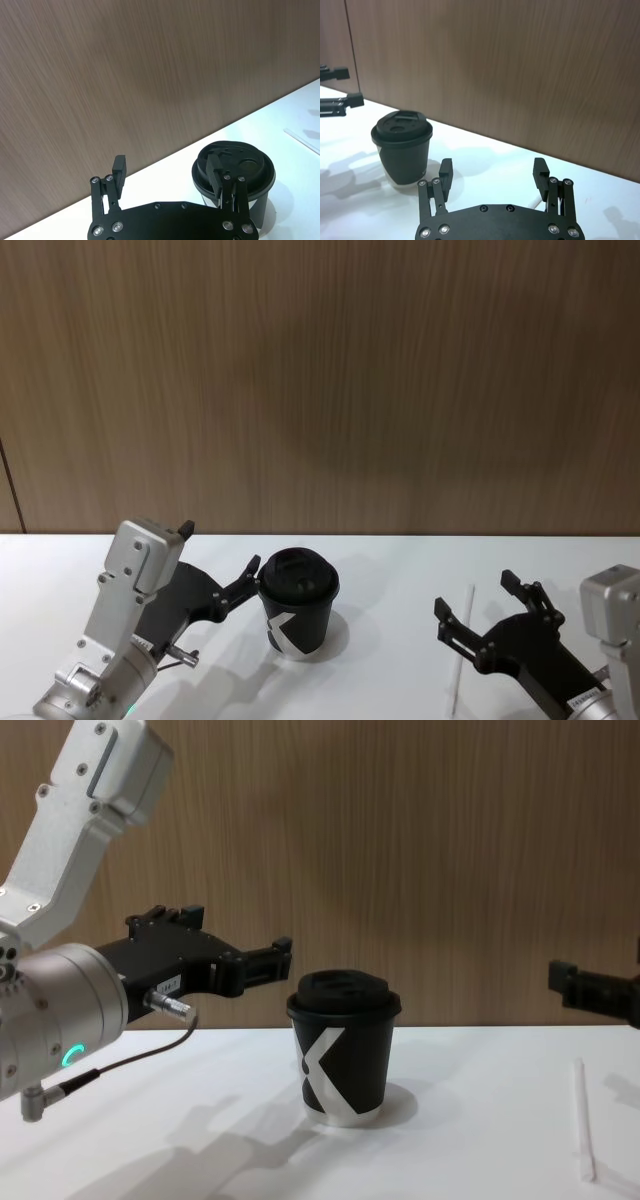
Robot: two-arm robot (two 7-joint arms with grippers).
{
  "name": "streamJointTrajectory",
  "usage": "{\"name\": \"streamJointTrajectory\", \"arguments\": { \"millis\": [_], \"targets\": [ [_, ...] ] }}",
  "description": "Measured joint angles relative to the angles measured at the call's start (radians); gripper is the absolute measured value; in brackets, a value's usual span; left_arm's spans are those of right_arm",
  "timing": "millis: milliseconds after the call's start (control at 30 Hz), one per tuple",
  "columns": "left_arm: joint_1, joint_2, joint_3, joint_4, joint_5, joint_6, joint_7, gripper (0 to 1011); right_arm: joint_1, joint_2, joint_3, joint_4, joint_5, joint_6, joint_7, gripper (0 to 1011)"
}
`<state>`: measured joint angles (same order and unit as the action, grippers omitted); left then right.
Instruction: Pick up the straw with one hand, pass it to the other hand, and insert it into the cup.
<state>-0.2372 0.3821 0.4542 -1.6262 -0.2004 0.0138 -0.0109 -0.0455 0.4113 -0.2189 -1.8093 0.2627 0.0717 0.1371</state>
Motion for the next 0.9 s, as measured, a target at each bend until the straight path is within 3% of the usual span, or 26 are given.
{"name": "streamJointTrajectory", "arguments": {
  "millis": [500,667,900],
  "targets": [
    [0.000,0.000,0.000,0.000,0.000,0.000,0.000,1003,-0.035,0.034,0.004,-0.021,-0.015,0.033,0.039,1001],
    [0.000,0.000,0.000,0.000,0.000,0.000,0.000,1003,-0.046,0.031,0.004,-0.029,-0.016,0.056,0.039,1001],
    [0.000,0.000,0.000,0.000,0.000,0.000,0.000,1003,-0.065,-0.001,0.010,-0.043,-0.012,0.101,0.009,1001]
  ]
}}
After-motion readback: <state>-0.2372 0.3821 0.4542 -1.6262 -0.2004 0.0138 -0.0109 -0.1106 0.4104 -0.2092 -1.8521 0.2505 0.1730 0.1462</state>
